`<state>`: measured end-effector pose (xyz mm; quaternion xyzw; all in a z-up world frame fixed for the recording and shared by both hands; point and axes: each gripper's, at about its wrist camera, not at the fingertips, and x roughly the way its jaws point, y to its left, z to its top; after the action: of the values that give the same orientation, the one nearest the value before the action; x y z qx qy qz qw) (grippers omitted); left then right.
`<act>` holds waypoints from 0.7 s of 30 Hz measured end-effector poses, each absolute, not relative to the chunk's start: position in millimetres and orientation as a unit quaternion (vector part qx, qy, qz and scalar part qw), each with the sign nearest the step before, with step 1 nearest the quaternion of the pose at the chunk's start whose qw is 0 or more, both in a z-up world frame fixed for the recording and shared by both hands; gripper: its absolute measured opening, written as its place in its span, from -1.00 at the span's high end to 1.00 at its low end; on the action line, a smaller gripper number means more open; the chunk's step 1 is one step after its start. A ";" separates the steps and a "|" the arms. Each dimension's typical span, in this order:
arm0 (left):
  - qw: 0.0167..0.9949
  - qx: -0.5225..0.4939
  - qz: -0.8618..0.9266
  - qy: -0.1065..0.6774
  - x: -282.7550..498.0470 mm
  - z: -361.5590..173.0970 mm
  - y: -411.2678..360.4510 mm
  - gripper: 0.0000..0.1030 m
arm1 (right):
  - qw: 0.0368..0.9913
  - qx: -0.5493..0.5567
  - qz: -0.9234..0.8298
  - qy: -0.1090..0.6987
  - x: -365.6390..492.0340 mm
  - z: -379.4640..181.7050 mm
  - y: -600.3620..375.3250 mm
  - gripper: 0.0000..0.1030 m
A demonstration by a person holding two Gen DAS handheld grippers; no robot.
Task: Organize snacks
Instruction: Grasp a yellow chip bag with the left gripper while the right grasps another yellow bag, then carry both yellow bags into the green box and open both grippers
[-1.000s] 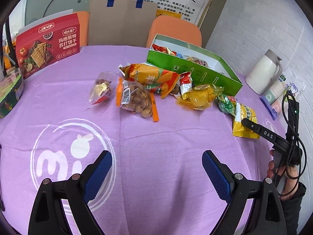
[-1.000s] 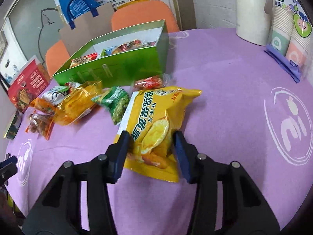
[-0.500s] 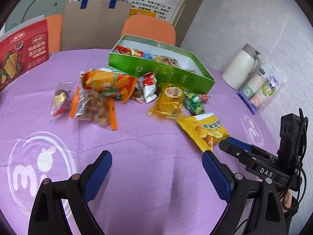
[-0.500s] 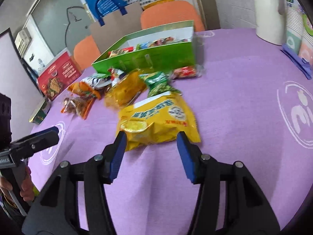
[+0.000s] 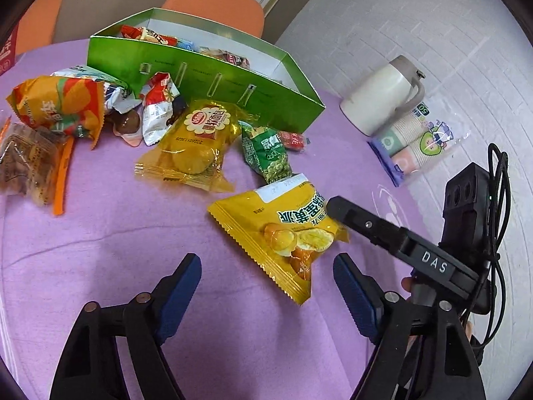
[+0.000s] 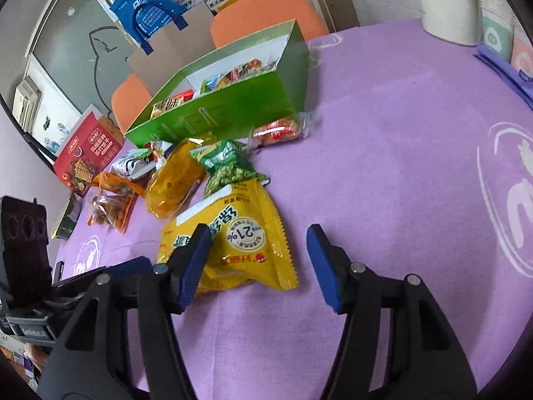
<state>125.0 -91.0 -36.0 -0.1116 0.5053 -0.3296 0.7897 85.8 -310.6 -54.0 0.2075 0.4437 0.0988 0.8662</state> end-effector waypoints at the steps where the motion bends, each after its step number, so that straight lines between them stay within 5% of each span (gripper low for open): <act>1: 0.787 -0.108 -0.330 0.510 127.0 -39.1 -95.6 -0.39 | 0.868 0.205 0.103 0.440 82.8 -54.0 -309.5 -0.19; 5: 0.784 -0.105 -0.332 0.514 131.6 -44.6 -104.1 -0.02 | 0.866 0.198 0.122 0.442 76.7 -54.0 -306.3 -0.11; 10: 0.787 -0.104 -0.331 0.510 133.1 -46.5 -105.6 0.08 | 0.868 0.206 0.121 0.436 72.9 -55.9 -307.1 -0.06; 15: 0.787 -0.104 -0.337 0.506 130.1 -46.5 -113.4 0.50 | 0.872 0.207 0.123 0.427 66.7 -49.8 -295.8 0.30; 21: 0.800 -0.093 -0.351 0.477 112.8 -20.8 -110.4 0.56 | 0.892 0.187 0.129 0.391 56.7 -15.2 -287.2 0.33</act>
<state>112.8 -110.4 -20.8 -0.0934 0.4767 -0.3514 0.8003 56.7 -287.2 -15.2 0.1869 0.3905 0.1288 0.8922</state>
